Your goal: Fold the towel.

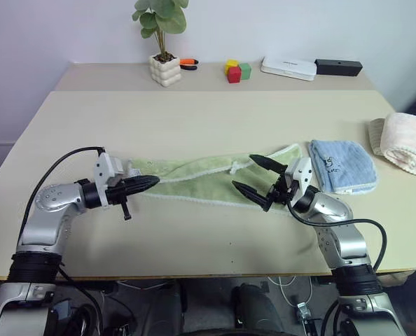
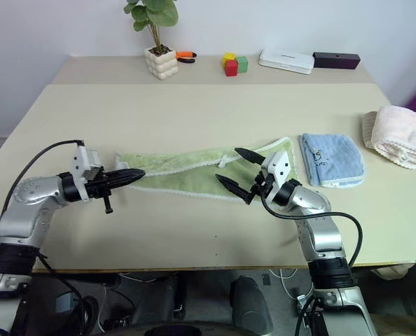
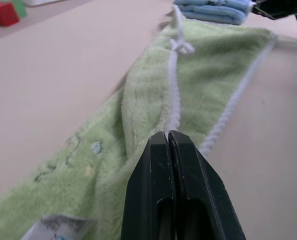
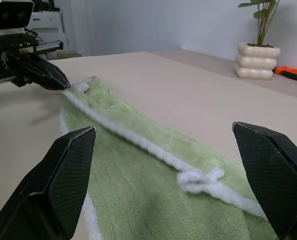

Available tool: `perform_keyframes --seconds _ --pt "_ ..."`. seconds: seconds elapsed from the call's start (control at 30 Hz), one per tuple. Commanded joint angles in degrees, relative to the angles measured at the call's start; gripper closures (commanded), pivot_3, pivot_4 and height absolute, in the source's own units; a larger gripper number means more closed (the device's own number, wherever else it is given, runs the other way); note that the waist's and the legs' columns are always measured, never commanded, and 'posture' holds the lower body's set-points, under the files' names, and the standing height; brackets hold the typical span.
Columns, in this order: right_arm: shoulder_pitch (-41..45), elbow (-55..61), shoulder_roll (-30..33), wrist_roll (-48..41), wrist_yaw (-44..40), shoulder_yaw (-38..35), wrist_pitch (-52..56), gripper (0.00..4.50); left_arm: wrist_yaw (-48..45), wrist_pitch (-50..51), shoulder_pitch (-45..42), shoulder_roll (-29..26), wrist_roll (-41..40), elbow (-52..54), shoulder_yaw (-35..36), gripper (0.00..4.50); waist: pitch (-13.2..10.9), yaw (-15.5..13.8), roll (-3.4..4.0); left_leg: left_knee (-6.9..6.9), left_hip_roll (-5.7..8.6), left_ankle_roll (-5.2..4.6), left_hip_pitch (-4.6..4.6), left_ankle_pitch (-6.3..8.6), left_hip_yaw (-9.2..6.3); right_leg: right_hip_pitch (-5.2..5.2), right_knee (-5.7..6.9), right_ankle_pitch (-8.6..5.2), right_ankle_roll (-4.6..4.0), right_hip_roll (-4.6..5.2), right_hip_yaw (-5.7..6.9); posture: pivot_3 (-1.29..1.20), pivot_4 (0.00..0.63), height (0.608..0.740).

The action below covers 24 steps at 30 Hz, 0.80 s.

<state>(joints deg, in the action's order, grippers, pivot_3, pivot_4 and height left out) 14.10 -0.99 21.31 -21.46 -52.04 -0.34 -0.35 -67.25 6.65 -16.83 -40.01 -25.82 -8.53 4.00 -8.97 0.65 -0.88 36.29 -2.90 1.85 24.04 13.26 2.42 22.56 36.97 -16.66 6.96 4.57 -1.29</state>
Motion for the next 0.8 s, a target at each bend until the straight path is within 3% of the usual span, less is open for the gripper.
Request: perform_keyframes --seconds 0.03,0.17,0.4,0.8 --pt "0.83 1.11 -0.32 -0.16 0.25 0.02 -1.06 0.0 -2.27 1.02 -0.25 -1.22 -2.33 2.11 2.19 4.49 0.0 -0.05 0.0 0.0 0.0 0.0 0.0 0.0 0.0 0.0 0.0 0.0 0.0 0.0 0.0 0.0 0.15 0.74" --pt "1.46 0.32 0.58 0.51 1.02 -1.15 -1.62 0.0 -3.65 -0.49 0.41 -1.71 -2.09 1.84 3.13 4.49 0.0 -0.04 0.0 0.01 0.0 0.0 0.01 0.0 0.01 0.0 -0.01 0.0 -0.01 0.0 0.0 0.0 0.15 0.74" --pt "7.86 -13.09 11.5 16.58 6.19 -1.7 -15.95 0.0 -4.54 -1.98 2.06 -1.89 -2.2 2.52 4.85 4.49 -0.01 0.06 0.0 0.01 0.02 0.0 0.0 0.0 0.05 0.01 -0.03 -0.01 -0.02 0.03 -0.02 0.0 0.15 0.74" --pt "25.1 -40.67 20.86 39.23 18.51 7.99 -33.76 0.0 -3.99 -4.01 8.11 -0.58 -1.88 8.06 5.61 4.49 -0.08 0.19 0.07 -0.06 0.01 0.01 0.01 -0.01 0.21 0.15 -0.01 -0.06 -0.05 0.05 -0.17 0.0 0.15 0.74"
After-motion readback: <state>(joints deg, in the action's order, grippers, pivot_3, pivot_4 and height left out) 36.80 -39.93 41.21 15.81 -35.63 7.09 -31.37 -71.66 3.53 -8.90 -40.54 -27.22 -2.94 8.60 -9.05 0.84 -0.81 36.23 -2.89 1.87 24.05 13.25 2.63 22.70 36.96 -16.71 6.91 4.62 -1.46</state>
